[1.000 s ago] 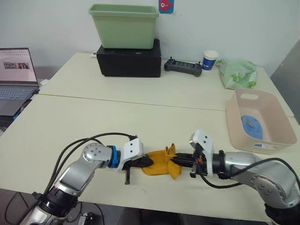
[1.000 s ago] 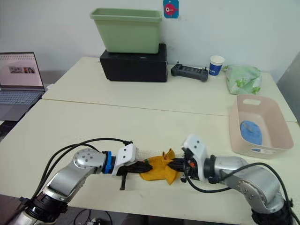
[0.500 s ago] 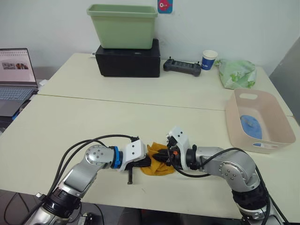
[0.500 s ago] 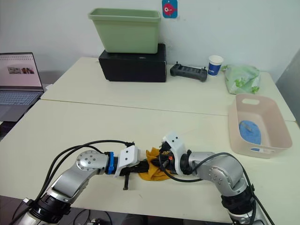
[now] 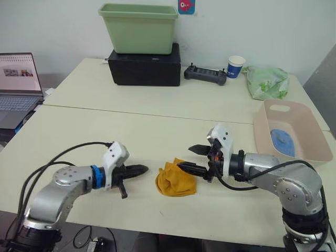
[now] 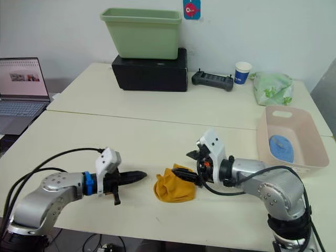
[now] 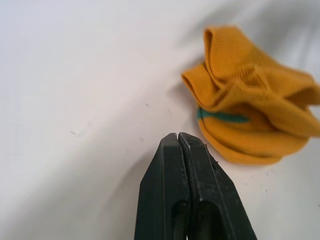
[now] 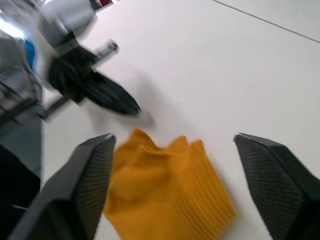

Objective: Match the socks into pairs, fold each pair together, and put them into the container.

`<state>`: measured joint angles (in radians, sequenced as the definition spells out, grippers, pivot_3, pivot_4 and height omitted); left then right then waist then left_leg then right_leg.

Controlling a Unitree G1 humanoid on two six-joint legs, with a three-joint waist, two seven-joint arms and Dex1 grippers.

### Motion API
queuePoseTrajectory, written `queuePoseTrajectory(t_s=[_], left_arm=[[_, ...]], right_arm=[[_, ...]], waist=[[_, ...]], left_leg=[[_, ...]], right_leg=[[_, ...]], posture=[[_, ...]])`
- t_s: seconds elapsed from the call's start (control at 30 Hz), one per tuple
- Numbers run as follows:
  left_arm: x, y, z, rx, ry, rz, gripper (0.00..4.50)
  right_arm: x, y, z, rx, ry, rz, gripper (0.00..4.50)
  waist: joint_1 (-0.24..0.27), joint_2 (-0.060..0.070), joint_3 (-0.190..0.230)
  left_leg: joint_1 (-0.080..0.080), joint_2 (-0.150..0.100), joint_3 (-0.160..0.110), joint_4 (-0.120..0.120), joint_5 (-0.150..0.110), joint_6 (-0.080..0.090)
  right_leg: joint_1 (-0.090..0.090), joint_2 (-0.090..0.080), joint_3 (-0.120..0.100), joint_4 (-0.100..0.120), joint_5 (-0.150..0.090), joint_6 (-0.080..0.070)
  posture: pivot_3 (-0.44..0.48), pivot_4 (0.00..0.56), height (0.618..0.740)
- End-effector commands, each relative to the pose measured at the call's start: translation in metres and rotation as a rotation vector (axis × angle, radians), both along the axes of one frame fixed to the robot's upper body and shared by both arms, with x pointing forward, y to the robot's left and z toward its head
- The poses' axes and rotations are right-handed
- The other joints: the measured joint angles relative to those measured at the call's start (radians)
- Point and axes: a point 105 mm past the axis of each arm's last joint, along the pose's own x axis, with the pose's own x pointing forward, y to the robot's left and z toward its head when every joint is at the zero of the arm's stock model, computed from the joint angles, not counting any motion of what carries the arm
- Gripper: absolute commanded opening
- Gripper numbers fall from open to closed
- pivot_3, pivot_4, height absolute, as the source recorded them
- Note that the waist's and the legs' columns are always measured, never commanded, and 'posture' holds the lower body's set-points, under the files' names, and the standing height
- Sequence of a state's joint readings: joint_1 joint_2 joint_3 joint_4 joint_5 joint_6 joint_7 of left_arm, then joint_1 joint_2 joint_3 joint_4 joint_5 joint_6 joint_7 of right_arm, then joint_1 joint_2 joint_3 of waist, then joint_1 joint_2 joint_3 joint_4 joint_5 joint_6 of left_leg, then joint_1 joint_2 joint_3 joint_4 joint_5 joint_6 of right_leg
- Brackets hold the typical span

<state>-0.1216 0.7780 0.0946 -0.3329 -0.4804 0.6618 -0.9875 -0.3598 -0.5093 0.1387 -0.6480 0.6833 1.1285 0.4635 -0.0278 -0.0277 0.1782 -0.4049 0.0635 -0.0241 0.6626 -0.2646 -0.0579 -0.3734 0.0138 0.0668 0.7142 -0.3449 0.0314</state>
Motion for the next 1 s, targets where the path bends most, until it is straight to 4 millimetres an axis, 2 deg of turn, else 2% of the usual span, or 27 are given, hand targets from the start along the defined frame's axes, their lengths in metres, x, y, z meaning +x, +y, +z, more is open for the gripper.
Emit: queuePoseTrajectory(t_s=[0.03,0.17,0.2,0.27,0.47,0.53,0.63,0.8,0.9,1.0], left_arm=[[-0.002,-0.016,0.03,-0.004,-0.095,-0.106,0.0],[-0.008,-0.065,0.049,-0.008,-0.177,-0.353,0.0],[-0.008,-0.071,0.049,-0.008,-0.179,-0.385,0.0],[-0.004,-0.081,0.037,0.036,-0.176,-0.45,0.0],[0.005,-0.09,0.005,0.128,-0.148,-0.519,0.0],[0.003,-0.086,-0.013,0.184,-0.116,-0.542,0.0],[-0.002,-0.079,-0.026,0.206,-0.068,-0.546,0.0],[-0.025,-0.067,-0.033,0.205,0.013,-0.563,0.0],[-0.028,-0.056,-0.042,0.207,0.048,-0.514,0.0],[-0.027,-0.059,-0.027,0.161,-0.011,-0.511,0.0]], right_arm=[[-0.004,0.002,-0.006,-0.058,-0.093,0.043,2.68],[-0.005,0.004,-0.021,-0.108,-0.124,0.06,1.24],[0.0,0.003,-0.024,-0.115,-0.131,0.035,0.84],[0.011,0.002,-0.036,-0.148,-0.127,0.001,0.11],[0.01,0.014,-0.047,-0.166,-0.117,0.069,0.04],[0.006,0.017,-0.048,-0.161,-0.102,0.097,0.04],[0.001,0.019,-0.05,-0.168,-0.103,0.124,0.04],[-0.002,0.019,-0.051,-0.209,-0.162,0.142,0.04],[0.011,0.009,-0.048,-0.239,-0.244,0.096,0.04],[0.004,0.01,-0.029,-0.15,-0.285,0.159,0.04]], waist=[[-0.002,0.0,0.0],[-0.002,0.0,0.0],[-0.002,0.0,0.0],[-0.004,0.0,0.0],[-0.006,0.0,0.0],[-0.005,0.0,0.0],[-0.005,0.0,0.0],[-0.005,0.0,0.0],[-0.005,0.0,0.0],[-0.004,0.0,0.0]], left_leg=[[0.0,0.0,0.0,0.0,0.0,0.0],[-0.001,0.0,0.0,0.0,0.0,0.0],[-0.001,0.0,0.0,0.0,0.0,0.0],[-0.001,0.0,0.0,0.0,0.0,0.0],[-0.001,0.001,0.0,0.0,0.0,0.0],[-0.001,0.0,0.0,0.0,0.0,0.0],[-0.001,0.0,0.0,0.0,0.0,0.0],[-0.002,0.001,-0.001,0.0,0.0,0.0],[-0.001,0.0,-0.001,0.0,0.0,0.0],[-0.001,0.0,0.0,0.001,0.0,0.0]], right_leg=[[0.0,0.0,0.001,0.0,0.0,0.0],[0.0,0.0,0.0,-0.001,0.0,0.0],[0.0,0.001,0.0,0.0,0.0,0.0],[0.0,0.001,0.001,0.0,0.0,0.0],[-0.002,0.003,0.002,0.0,0.0,0.0],[-0.002,0.003,0.001,0.0,0.0,0.0],[-0.002,0.002,0.002,0.0,0.0,0.0],[-0.002,0.002,0.001,0.0,0.0,0.0],[-0.002,0.002,0.001,0.0,0.0,0.0],[-0.001,0.001,0.001,0.0,0.0,0.0]], posture=[[0.0,0.15,0.696],[0.0,0.15,0.696],[0.0,0.15,0.696],[0.0,0.15,0.696],[0.0,0.15,0.696],[0.0,0.15,0.696],[0.0,0.15,0.696],[0.0,0.15,0.696],[0.0,0.15,0.696],[0.0,0.15,0.696]])
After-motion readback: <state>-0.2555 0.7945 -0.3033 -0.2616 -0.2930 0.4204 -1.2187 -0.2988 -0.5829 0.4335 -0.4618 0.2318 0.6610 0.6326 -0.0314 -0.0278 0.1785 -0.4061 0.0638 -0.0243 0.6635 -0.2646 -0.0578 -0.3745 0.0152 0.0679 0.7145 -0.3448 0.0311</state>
